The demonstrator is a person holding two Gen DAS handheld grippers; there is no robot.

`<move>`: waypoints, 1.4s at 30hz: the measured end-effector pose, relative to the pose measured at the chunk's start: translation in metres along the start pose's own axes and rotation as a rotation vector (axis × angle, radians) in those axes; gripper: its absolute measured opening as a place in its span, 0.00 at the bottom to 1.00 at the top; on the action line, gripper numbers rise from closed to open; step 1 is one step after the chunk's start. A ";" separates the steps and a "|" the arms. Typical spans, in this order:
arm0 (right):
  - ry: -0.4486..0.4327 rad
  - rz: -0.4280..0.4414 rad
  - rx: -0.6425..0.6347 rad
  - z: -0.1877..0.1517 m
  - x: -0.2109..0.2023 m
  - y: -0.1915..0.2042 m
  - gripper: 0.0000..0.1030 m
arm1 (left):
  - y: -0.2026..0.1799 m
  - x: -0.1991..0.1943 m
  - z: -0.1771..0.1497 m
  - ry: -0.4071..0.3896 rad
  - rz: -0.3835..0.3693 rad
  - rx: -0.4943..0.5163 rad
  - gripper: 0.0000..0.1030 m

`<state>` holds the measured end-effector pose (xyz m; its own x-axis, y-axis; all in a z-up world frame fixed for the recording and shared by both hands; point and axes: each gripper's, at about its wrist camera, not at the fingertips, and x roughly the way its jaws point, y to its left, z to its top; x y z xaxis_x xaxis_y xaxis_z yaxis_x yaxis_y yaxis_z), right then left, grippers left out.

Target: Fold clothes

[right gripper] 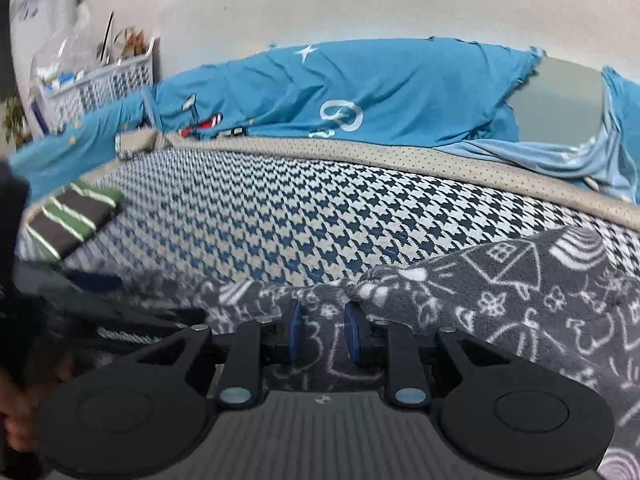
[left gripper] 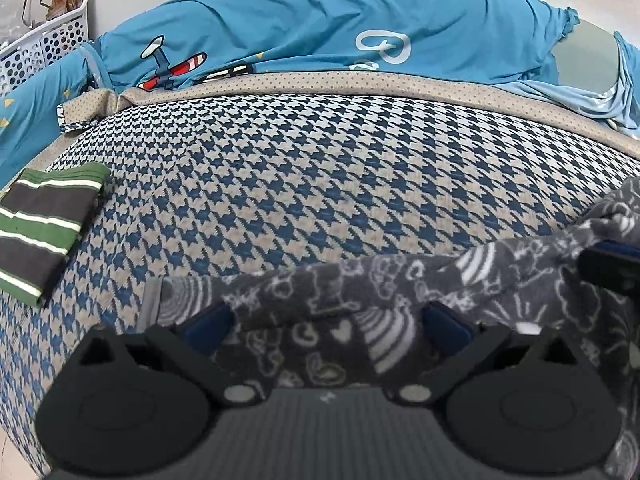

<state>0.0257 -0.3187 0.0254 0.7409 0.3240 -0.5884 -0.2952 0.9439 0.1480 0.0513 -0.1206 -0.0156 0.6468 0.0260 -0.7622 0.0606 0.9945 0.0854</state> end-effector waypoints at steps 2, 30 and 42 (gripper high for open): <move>-0.003 0.022 0.037 0.001 -0.011 -0.003 0.22 | 0.001 -0.001 0.000 0.002 -0.003 -0.002 1.00; 0.071 0.185 0.055 -0.029 -0.049 -0.001 0.22 | -0.039 -0.009 0.015 -0.038 -0.076 0.016 1.00; 0.125 0.171 0.014 -0.044 -0.045 0.001 0.22 | -0.046 0.008 0.019 -0.013 -0.066 0.004 1.00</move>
<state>-0.0345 -0.3356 0.0166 0.6002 0.4695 -0.6476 -0.4010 0.8771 0.2642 0.0686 -0.1680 -0.0134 0.6514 -0.0415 -0.7576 0.1070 0.9936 0.0375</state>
